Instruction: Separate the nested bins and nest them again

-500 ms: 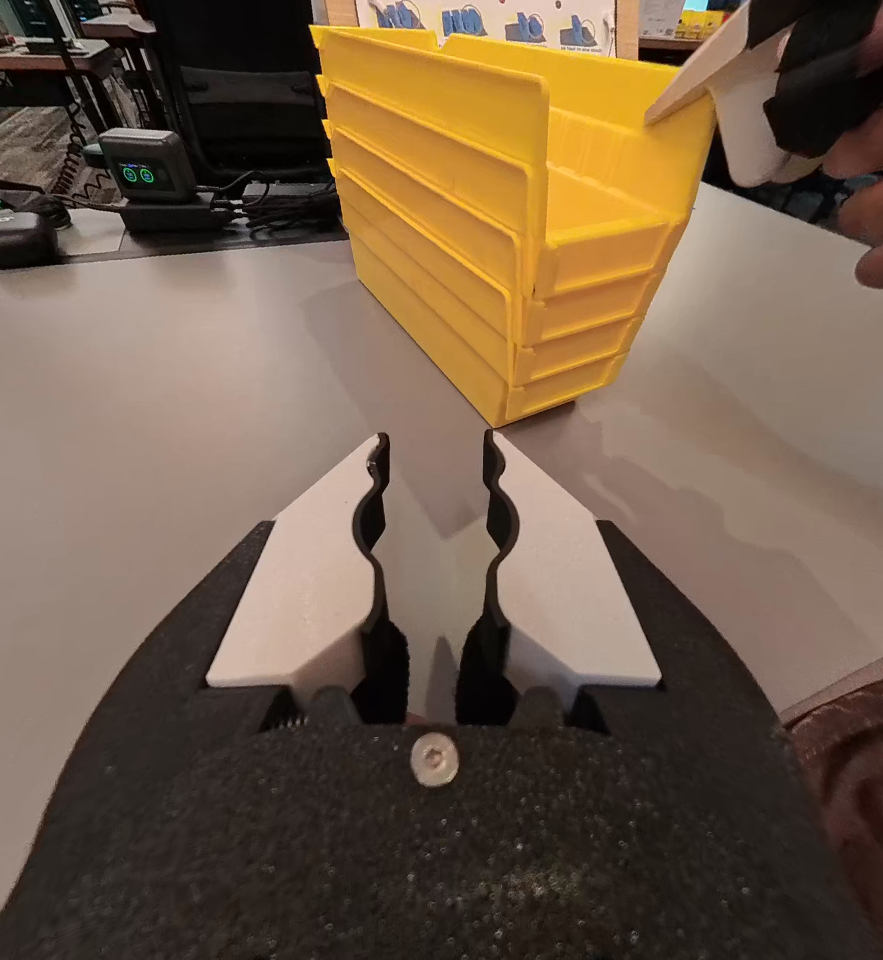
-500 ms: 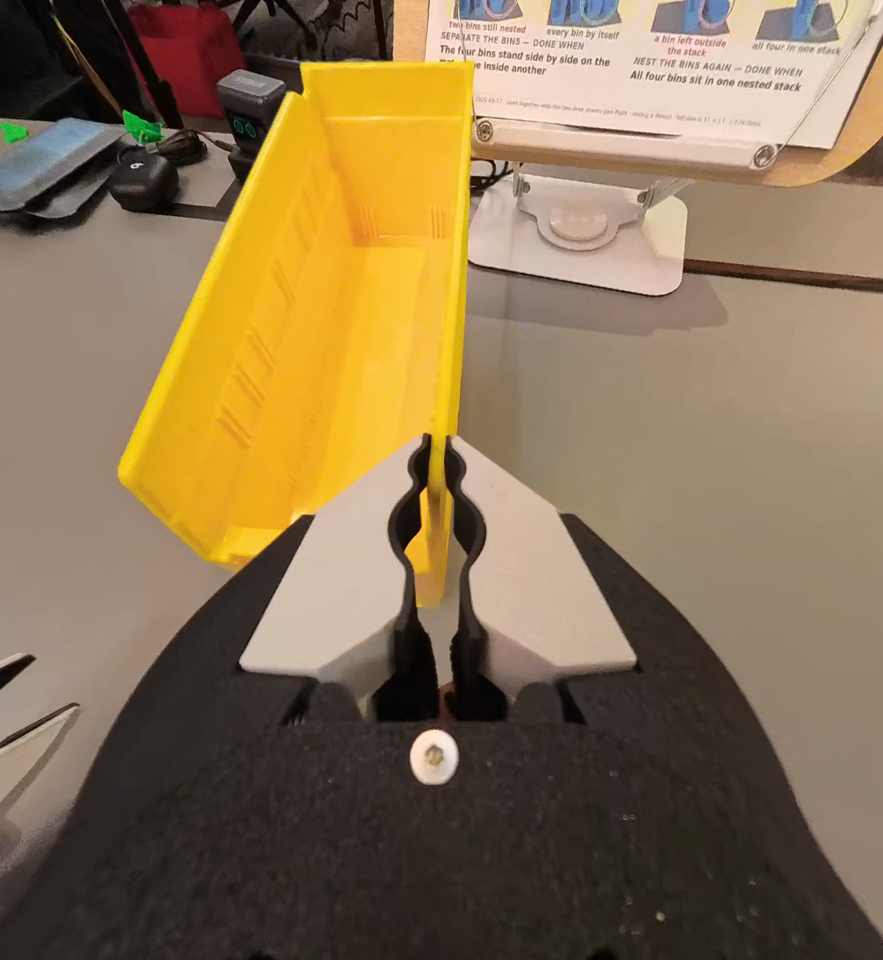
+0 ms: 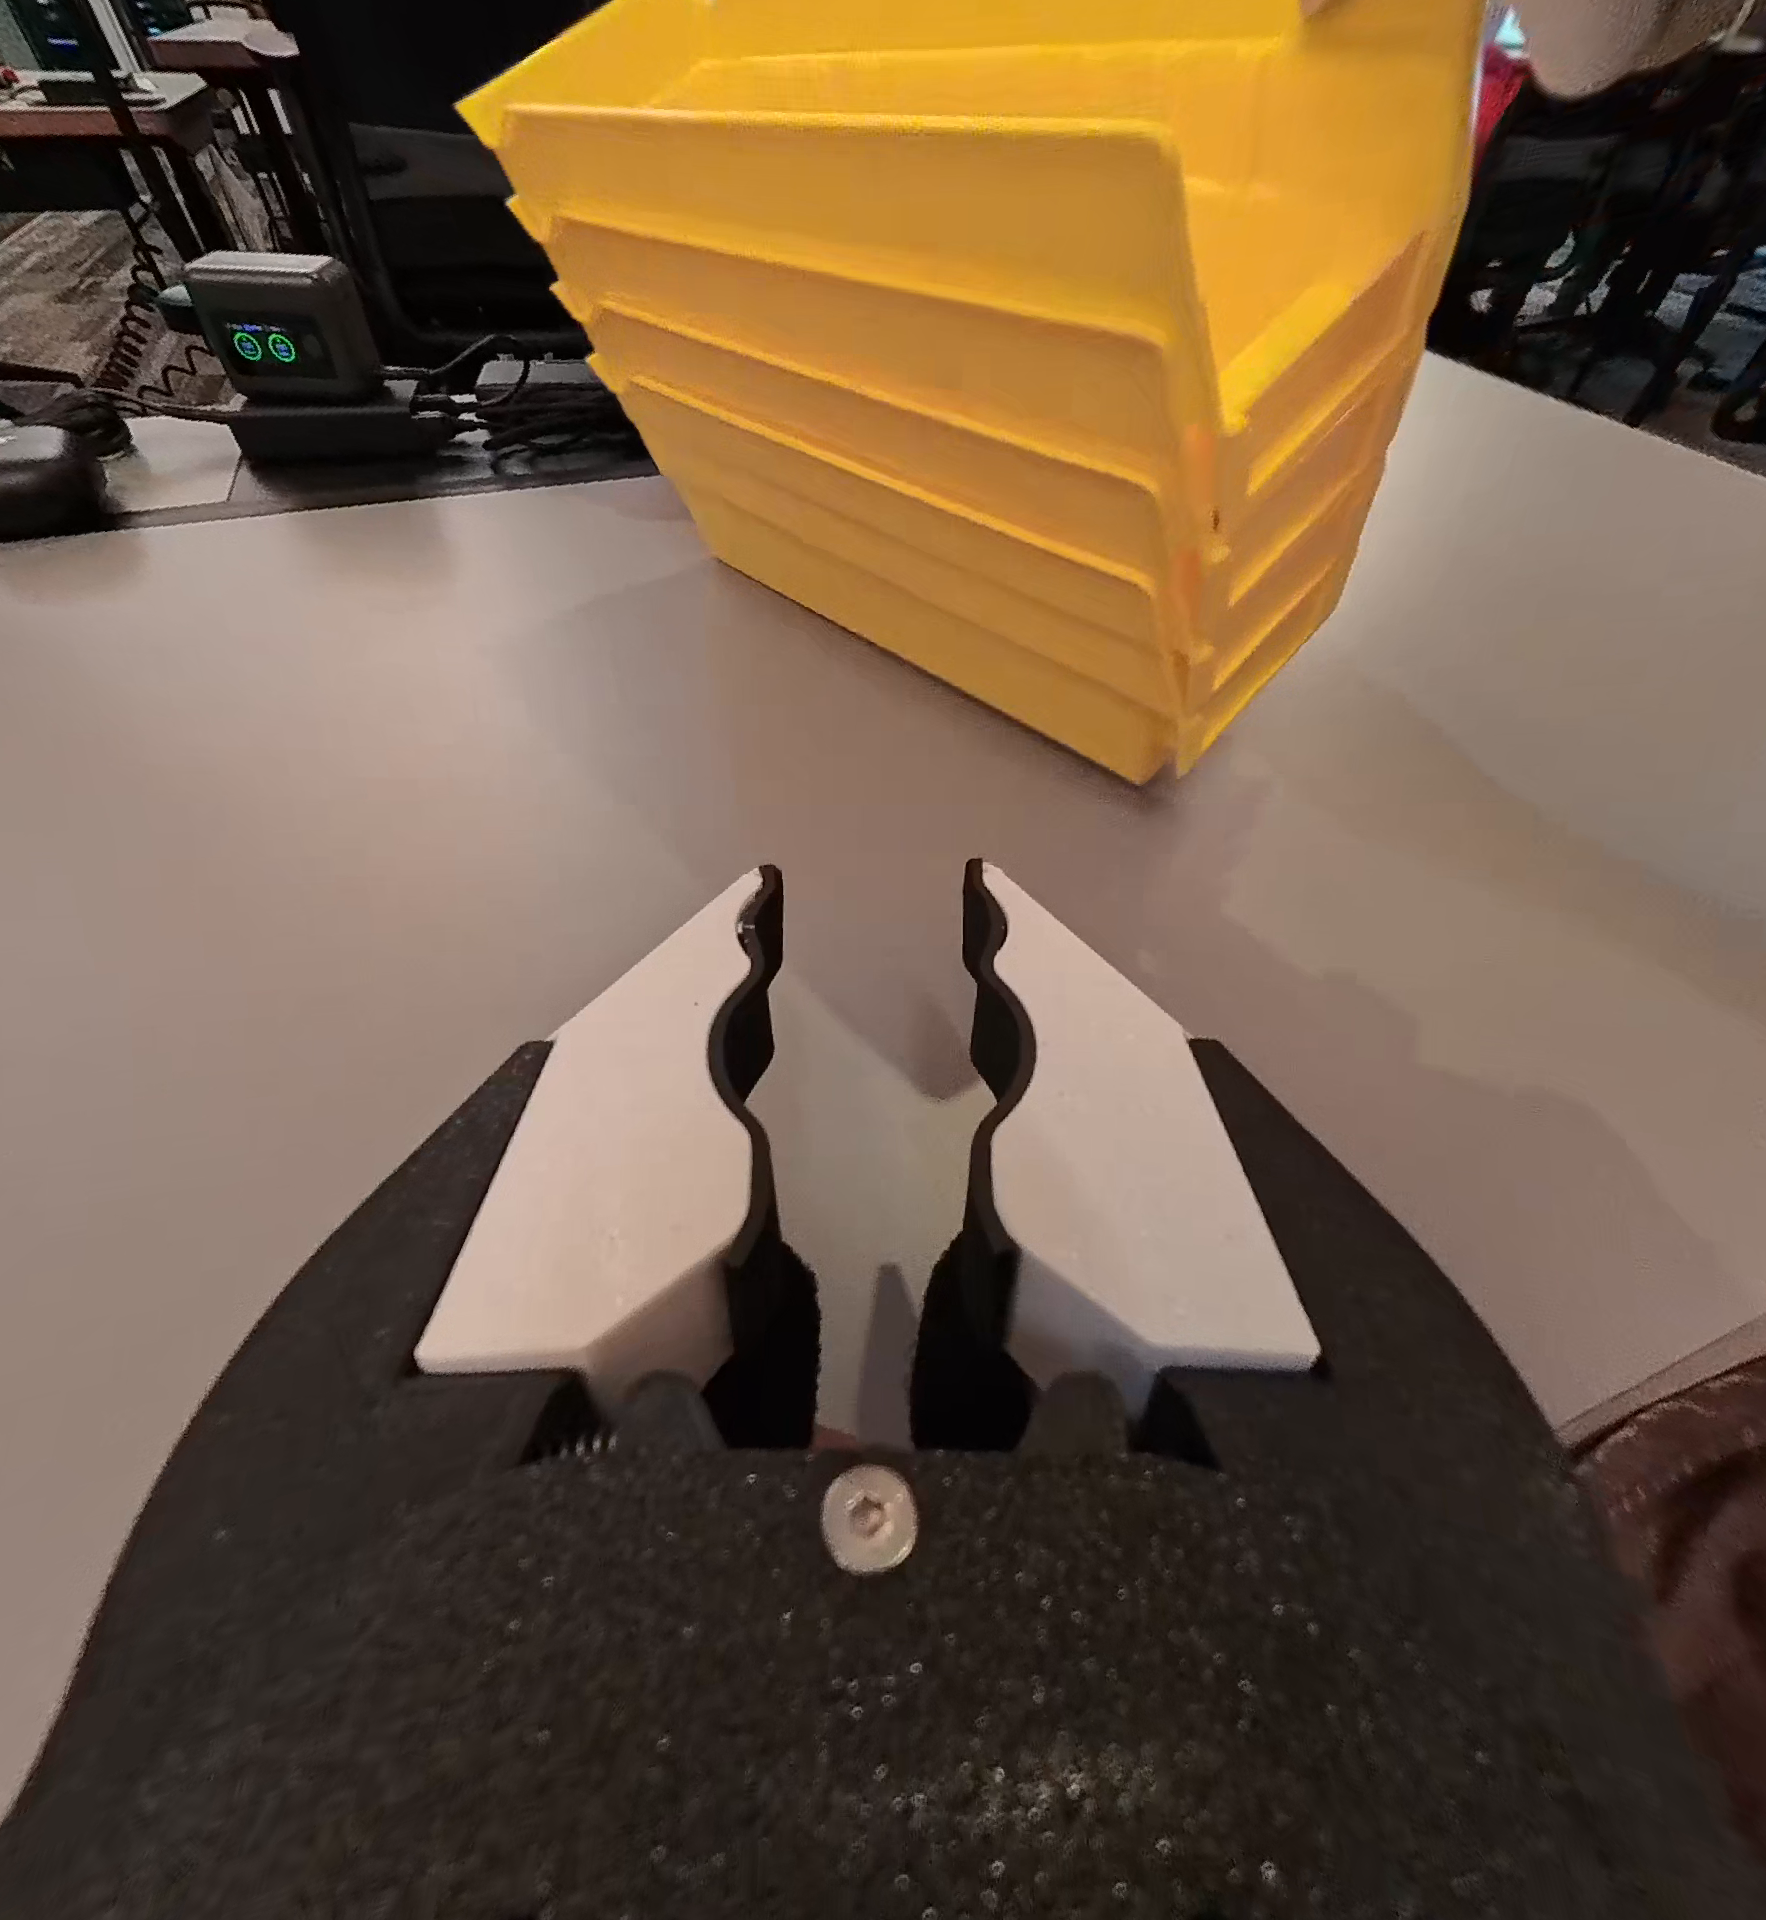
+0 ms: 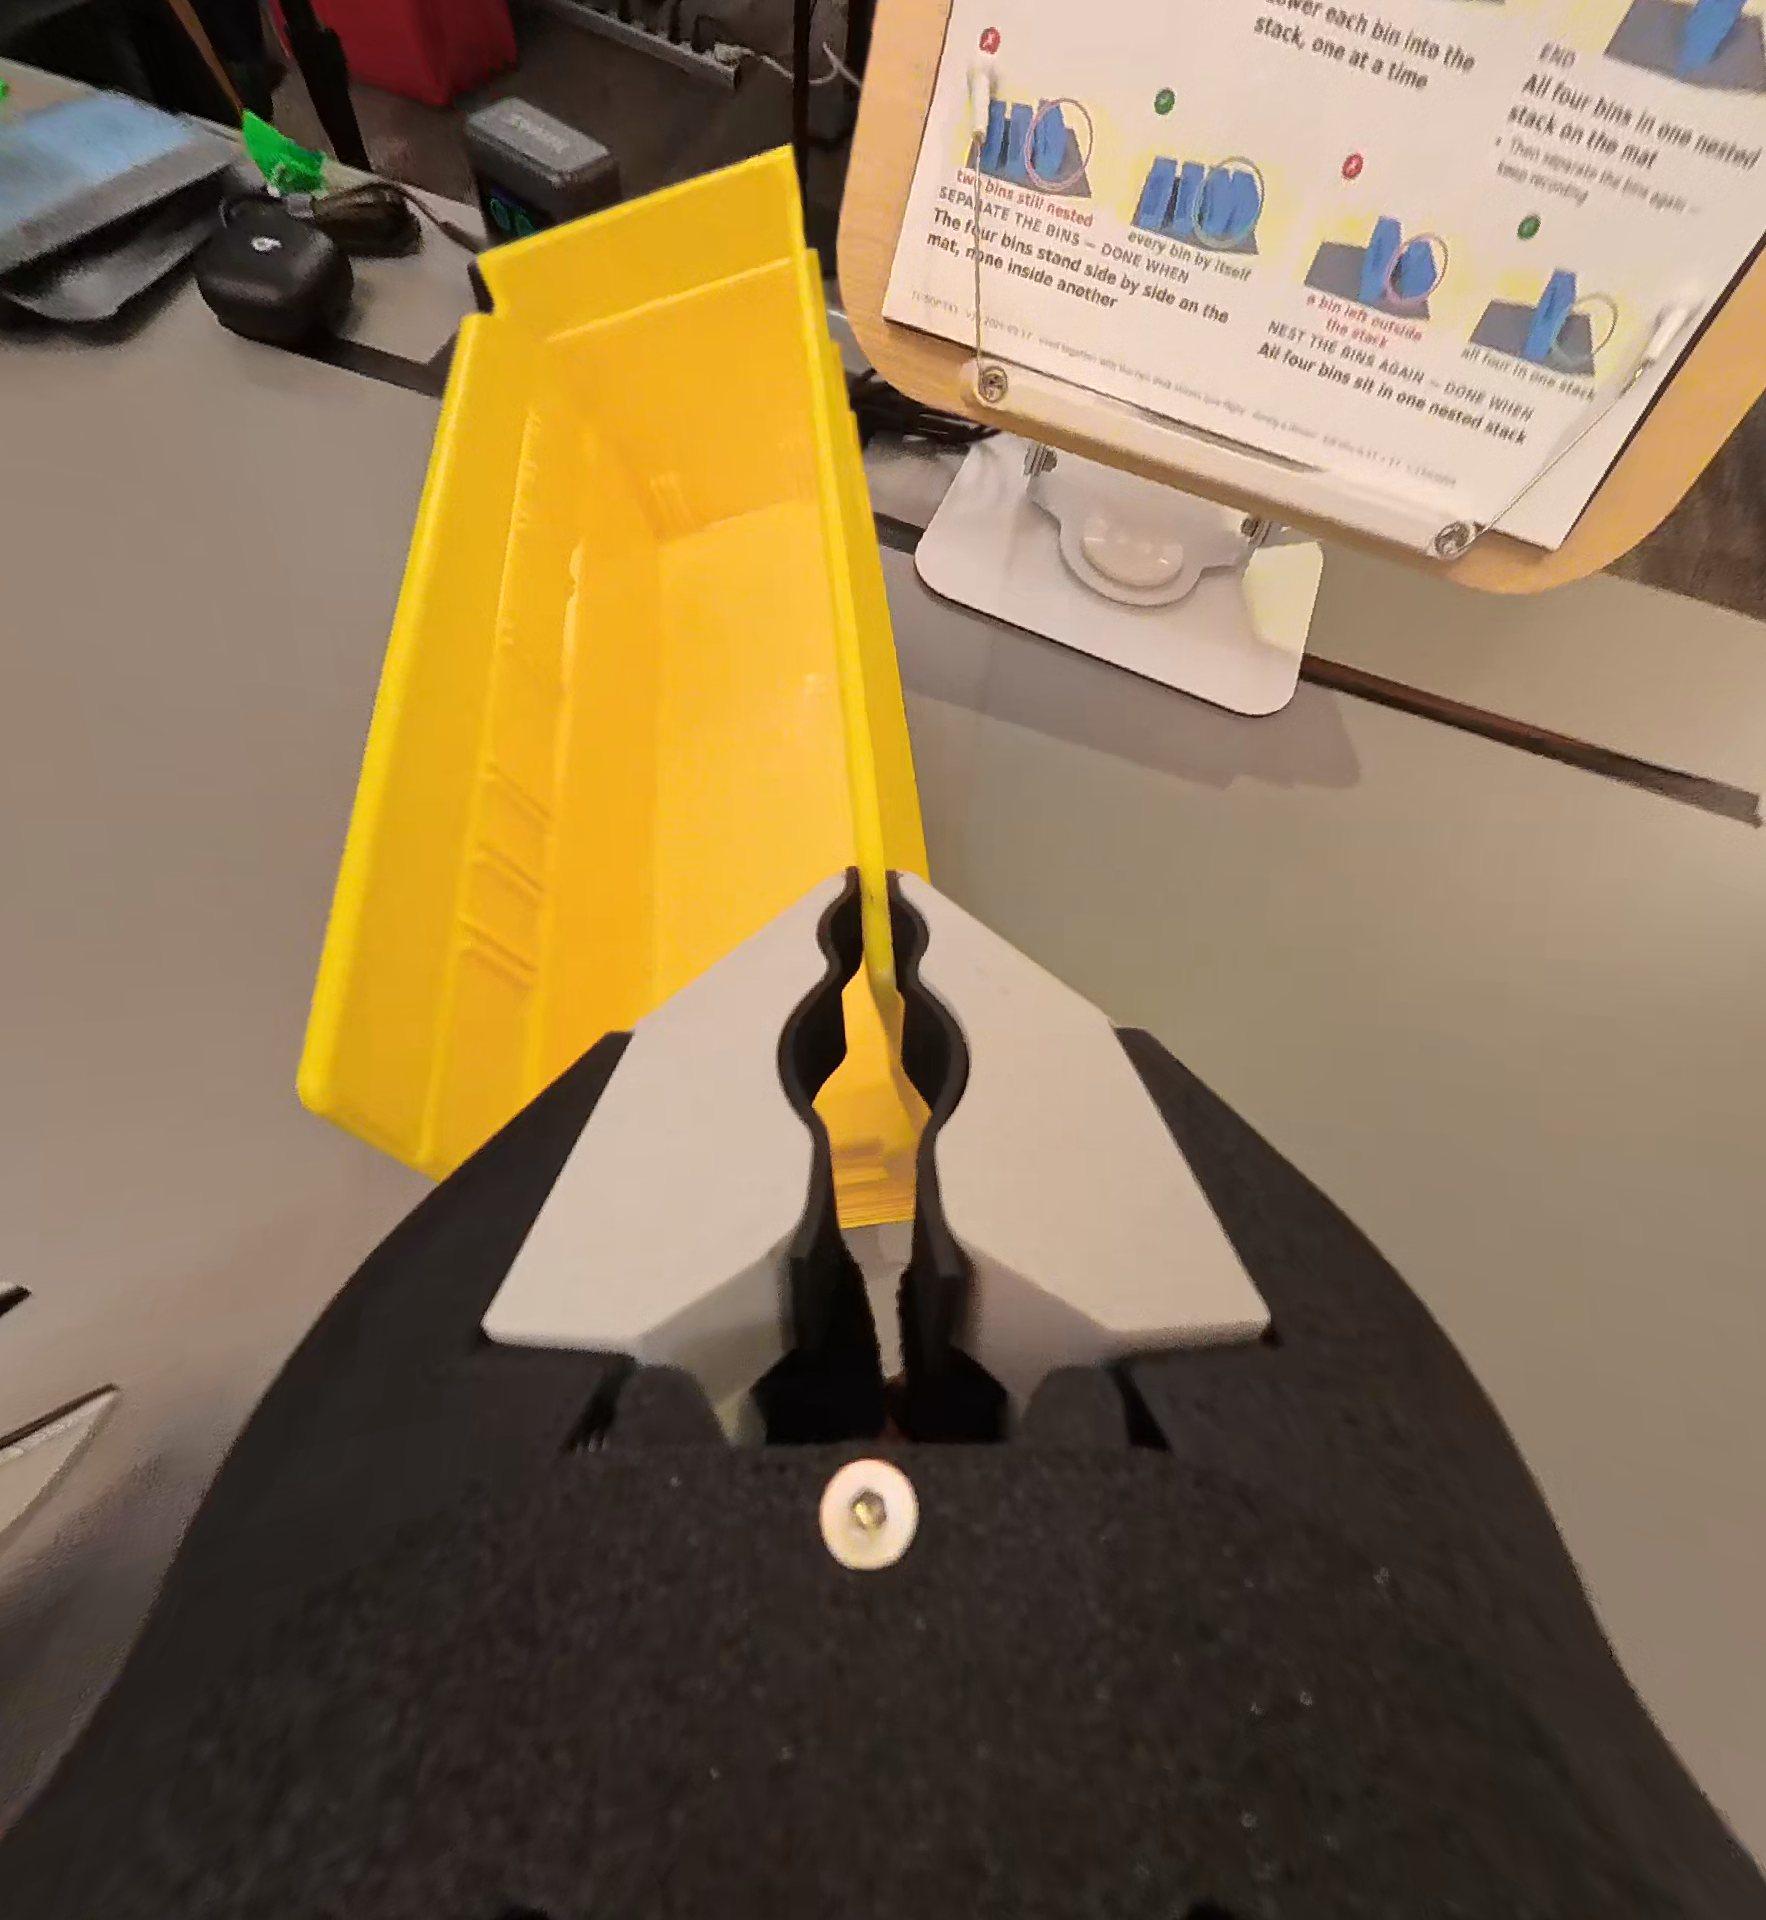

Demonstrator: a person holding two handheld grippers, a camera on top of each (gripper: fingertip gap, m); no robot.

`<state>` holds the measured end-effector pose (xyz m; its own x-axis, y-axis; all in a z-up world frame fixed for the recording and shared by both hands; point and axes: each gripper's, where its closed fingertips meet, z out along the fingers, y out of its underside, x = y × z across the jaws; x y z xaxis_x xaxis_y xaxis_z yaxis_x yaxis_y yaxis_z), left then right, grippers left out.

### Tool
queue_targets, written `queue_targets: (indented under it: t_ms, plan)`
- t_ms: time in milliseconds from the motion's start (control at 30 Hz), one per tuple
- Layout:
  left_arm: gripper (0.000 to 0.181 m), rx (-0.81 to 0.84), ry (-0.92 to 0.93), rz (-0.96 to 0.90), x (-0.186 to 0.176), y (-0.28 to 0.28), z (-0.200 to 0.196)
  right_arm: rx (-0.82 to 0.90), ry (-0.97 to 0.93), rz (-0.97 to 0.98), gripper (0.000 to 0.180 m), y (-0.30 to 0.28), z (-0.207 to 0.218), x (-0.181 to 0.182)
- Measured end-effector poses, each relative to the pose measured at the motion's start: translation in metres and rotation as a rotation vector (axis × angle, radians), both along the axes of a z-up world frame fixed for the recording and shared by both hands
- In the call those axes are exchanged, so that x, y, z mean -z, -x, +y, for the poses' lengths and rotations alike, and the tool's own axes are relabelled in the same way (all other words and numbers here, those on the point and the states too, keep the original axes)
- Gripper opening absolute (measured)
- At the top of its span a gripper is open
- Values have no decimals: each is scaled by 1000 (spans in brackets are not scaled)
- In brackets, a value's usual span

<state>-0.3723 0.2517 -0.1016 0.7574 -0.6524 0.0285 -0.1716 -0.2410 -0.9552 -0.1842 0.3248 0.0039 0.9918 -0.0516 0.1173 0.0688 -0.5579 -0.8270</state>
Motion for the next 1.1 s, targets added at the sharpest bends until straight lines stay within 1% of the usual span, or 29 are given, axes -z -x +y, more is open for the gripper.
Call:
queue_targets:
  t_ms: [67,133,233,367,567,733,833,933,1000,1067,1100]
  plan:
    - [32,0,5,-2,1,1,0,-16,19,-26,2,0,-1,-4]
    - [32,2,10,1,2,1,0,-17,36,-10,2,-1,-3,-3]
    - [32,4,9,9,3,0,-1,-6,85,33,2,-9,-14,11]
    - [33,13,8,12,3,-3,-2,27,93,91,2,-25,-26,17]
    - [33,67,-3,33,5,-15,-10,48,98,116,2,-38,-39,19]
    - [41,217,5,93,19,-45,-26,11,158,164,3,-43,-51,31]
    - [47,286,-31,97,17,-76,-24,-7,182,140,3,-42,-55,34]
    - [39,344,-8,99,20,-97,-19,-2,162,120,3,-42,-55,34]
    - [33,388,-67,114,17,-109,-10,-3,161,117,2,-40,-57,37]
    - [34,479,-82,124,21,-122,-6,-6,159,133,2,-38,-58,38]
    - [37,553,-40,116,27,-129,-11,-10,163,146,2,-36,-59,38]
